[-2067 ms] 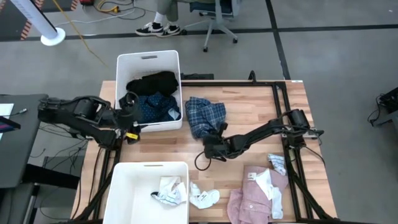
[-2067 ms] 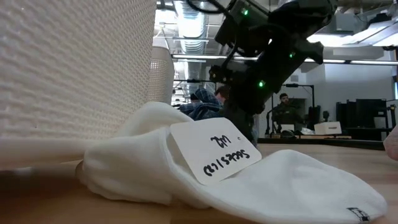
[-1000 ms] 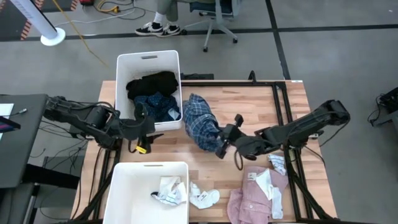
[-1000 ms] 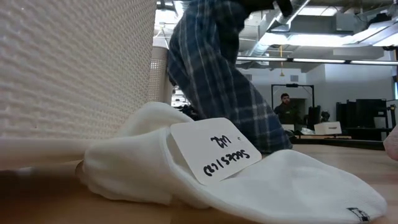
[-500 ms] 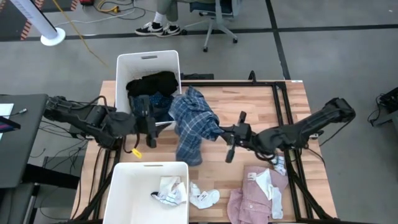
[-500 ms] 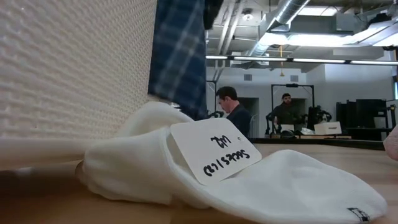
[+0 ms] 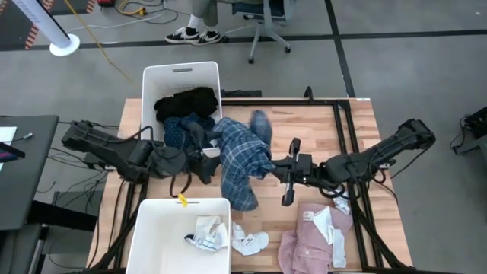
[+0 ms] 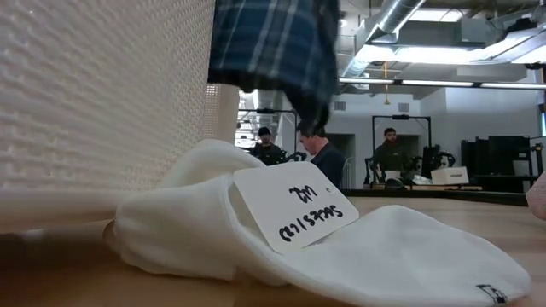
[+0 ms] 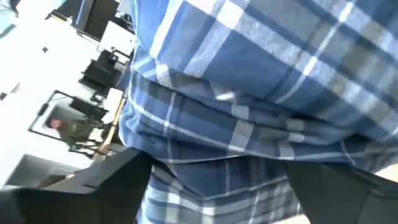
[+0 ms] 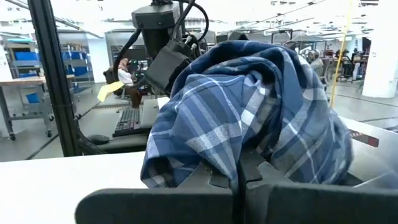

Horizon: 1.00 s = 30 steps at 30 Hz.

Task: Sort clothes
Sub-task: Put the blue striped shirt into the top white laundry organizer

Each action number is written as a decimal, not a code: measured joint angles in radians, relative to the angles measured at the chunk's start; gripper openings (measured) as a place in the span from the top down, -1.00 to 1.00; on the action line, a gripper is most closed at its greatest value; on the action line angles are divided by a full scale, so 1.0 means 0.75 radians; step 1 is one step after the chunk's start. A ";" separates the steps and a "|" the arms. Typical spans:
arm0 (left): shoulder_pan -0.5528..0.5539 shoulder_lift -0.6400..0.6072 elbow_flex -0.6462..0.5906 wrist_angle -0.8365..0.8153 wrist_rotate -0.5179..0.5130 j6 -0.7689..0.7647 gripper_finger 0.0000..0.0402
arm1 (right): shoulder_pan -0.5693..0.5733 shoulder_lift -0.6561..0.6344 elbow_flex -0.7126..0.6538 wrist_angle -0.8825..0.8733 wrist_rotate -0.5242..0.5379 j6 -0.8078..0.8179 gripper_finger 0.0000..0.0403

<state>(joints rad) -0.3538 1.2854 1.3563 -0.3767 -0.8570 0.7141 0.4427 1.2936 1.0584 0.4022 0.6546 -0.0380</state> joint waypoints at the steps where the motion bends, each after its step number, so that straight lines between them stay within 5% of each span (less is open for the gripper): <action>1: 0.000 0.007 0.010 0.000 -0.007 0.017 -0.81 | 0.000 -0.003 0.000 0.001 -0.003 -0.001 1.00; 6: -0.026 0.008 0.059 0.033 -0.001 0.030 -0.98 | 0.022 -0.038 0.000 0.008 -0.006 -0.029 1.00; 11: -0.024 0.010 0.063 0.106 0.173 -0.007 -0.97 | 0.022 -0.044 0.001 0.005 -0.055 -0.024 1.00; 26: 0.038 0.207 0.063 0.590 0.168 0.221 -0.95 | -0.031 0.004 0.001 -0.004 -0.259 0.120 1.00; 30: 0.036 0.206 0.063 0.596 0.258 0.247 -0.79 | -0.023 0.004 0.001 -0.006 -0.266 0.118 1.00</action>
<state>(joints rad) -0.3271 1.4403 1.4033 0.0700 -0.6631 0.8996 0.4252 1.2968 1.0592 0.3978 0.4554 0.0504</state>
